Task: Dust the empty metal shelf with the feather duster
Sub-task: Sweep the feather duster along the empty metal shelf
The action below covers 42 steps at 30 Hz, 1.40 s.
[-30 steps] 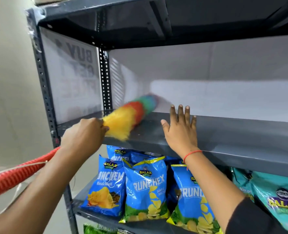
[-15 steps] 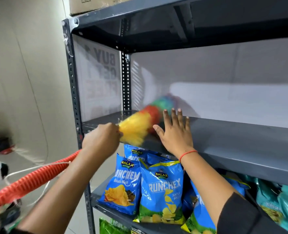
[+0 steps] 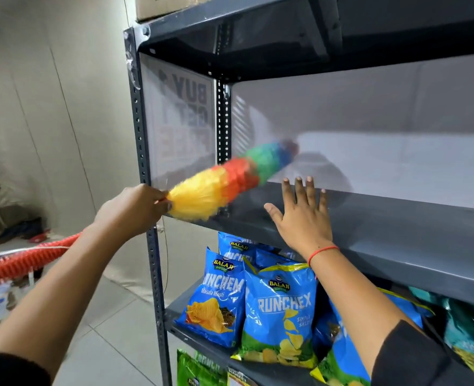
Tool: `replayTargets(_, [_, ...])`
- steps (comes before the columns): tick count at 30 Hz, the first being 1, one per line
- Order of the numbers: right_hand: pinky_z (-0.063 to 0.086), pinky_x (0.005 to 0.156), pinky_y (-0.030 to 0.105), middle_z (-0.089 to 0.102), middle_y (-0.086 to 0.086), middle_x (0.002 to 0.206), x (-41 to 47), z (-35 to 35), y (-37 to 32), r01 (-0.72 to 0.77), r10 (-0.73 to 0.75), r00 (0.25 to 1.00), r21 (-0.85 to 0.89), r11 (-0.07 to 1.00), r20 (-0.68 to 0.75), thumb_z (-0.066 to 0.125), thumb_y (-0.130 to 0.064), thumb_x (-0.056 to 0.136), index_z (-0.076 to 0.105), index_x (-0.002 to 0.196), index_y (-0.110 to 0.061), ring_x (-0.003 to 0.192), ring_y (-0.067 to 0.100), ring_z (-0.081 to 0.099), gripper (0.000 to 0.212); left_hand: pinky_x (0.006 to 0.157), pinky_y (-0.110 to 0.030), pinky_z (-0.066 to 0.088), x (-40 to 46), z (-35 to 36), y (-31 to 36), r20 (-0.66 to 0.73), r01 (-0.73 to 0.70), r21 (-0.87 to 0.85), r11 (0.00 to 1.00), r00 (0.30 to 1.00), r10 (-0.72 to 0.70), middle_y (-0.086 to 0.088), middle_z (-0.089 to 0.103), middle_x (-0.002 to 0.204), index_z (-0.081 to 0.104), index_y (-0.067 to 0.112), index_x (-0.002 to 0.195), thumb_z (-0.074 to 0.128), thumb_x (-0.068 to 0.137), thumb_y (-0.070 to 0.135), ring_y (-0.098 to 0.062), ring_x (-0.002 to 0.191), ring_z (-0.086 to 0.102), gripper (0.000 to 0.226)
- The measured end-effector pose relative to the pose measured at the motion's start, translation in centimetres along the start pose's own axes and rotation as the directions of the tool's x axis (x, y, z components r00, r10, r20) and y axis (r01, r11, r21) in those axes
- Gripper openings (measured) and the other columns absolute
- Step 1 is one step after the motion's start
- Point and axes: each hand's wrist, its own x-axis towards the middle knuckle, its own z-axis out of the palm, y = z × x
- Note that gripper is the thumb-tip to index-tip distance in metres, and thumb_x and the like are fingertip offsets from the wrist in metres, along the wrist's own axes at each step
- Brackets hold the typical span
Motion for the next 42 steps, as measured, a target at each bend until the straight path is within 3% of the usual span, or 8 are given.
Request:
replayTargets(3, [-0.005, 0.110, 0.049, 0.001, 0.014, 0.155, 0.0, -0.1, 0.0, 0.009, -0.009, 0.999, 0.007, 1.000, 0.031, 0.013, -0.059, 0.092, -0.001, 0.147, -0.015, 0.139, 0.029, -0.011, 0.072, 0.084, -0.037, 0.051, 0.5, 0.5, -1.8, 0.130, 0.020, 0.087, 0.996, 0.991, -0.031, -0.012, 0.069, 0.110, 0.063, 0.029, 0.122, 0.051, 0.092, 0.041, -0.033, 0.097, 0.064, 0.034])
replayTargets(10, [-0.002, 0.110, 0.050, 0.006, 0.015, 0.155, -0.1, 0.0, 0.0, -0.014, 0.014, 1.000, 0.005, 1.000, 0.009, 0.015, -0.059, 0.093, 0.004, 0.147, -0.015, 0.140, 0.029, -0.008, 0.071, 0.077, -0.036, 0.048, 1.3, 0.4, -2.2, -0.090, 0.041, 0.023, 0.999, 0.995, -0.038, -0.015, 0.068, 0.110, 0.061, 0.028, 0.125, 0.047, 0.094, 0.038, -0.036, 0.097, 0.062, 0.035])
replayTargets(13, [0.000, 0.111, 0.051, 0.008, 0.015, 0.155, 0.0, 0.0, -0.1, -0.002, 0.002, 1.000, -0.024, 1.000, 0.006, 0.016, -0.059, 0.093, 0.006, 0.147, -0.016, 0.140, 0.029, -0.007, 0.070, 0.073, -0.032, 0.047, 1.2, 0.8, -2.9, -0.043, 0.005, -0.053, 0.999, 0.999, -0.007, -0.009, 0.068, 0.095, 0.059, 0.034, 0.125, 0.051, 0.092, 0.039, -0.032, 0.087, 0.060, 0.034])
replayTargets(17, [-0.001, 0.111, 0.051, 0.007, 0.015, 0.155, 0.1, -0.1, -0.1, 0.010, -0.008, 0.999, -0.040, 0.999, 0.033, 0.015, -0.058, 0.093, 0.008, 0.147, -0.016, 0.140, 0.029, -0.008, 0.069, 0.088, -0.039, 0.053, 1.5, 1.3, -4.9, 0.065, 0.065, 0.059, 0.996, 0.995, -0.069, -0.010, 0.068, 0.120, 0.060, 0.035, 0.125, 0.052, 0.090, 0.041, -0.034, 0.106, 0.063, 0.036])
replayTargets(24, [-0.001, 0.110, 0.051, 0.006, 0.014, 0.155, 0.2, 0.1, -0.1, -0.014, 0.016, 0.999, -0.057, 0.998, 0.037, 0.013, -0.059, 0.093, 0.007, 0.147, -0.017, 0.140, 0.028, -0.010, 0.069, 0.075, -0.035, 0.047, 2.9, 1.2, -4.0, -0.108, 0.068, -0.056, 0.996, 0.991, -0.074, -0.018, 0.068, 0.110, 0.065, 0.025, 0.120, 0.050, 0.093, 0.036, -0.038, 0.095, 0.063, 0.032])
replayTargets(30, [-0.001, 0.111, 0.051, 0.006, 0.014, 0.155, 0.1, 0.1, -0.2, -0.023, 0.025, 0.999, -0.073, 0.997, 0.035, 0.015, -0.058, 0.093, 0.007, 0.147, -0.016, 0.140, 0.028, -0.009, 0.069, 0.089, -0.038, 0.051, 3.1, 2.1, -2.2, 0.118, -0.044, -0.016, 0.999, 0.992, 0.045, -0.011, 0.068, 0.112, 0.064, 0.033, 0.117, 0.050, 0.091, 0.037, -0.033, 0.100, 0.062, 0.030])
replayTargets(36, [-0.002, 0.110, 0.050, 0.005, 0.014, 0.155, 0.1, -0.1, -0.3, -0.062, 0.063, 0.998, -0.063, 0.996, 0.019, 0.016, -0.058, 0.093, 0.006, 0.147, -0.017, 0.140, 0.028, -0.010, 0.069, 0.074, -0.033, 0.046, 4.3, 1.8, -1.2, -0.033, 0.052, -0.037, 0.998, 0.998, -0.053, -0.015, 0.067, 0.101, 0.069, 0.018, 0.106, 0.049, 0.094, 0.029, -0.034, 0.088, 0.062, 0.026])
replayTargets(42, [0.015, 0.108, 0.053, 0.032, 0.020, 0.146, -0.2, 0.3, -0.4, 0.005, -0.002, 0.969, 0.014, 1.000, -0.247, 0.009, -0.059, 0.091, 0.029, 0.142, -0.009, 0.136, 0.036, 0.020, 0.074, 0.061, -0.031, 0.050, 3.4, 3.0, 1.3, 0.144, -0.149, -0.298, 0.943, 0.969, 0.199, -0.005, 0.063, 0.066, 0.072, 0.027, 0.109, 0.060, 0.089, 0.027, -0.020, 0.055, 0.056, 0.023])
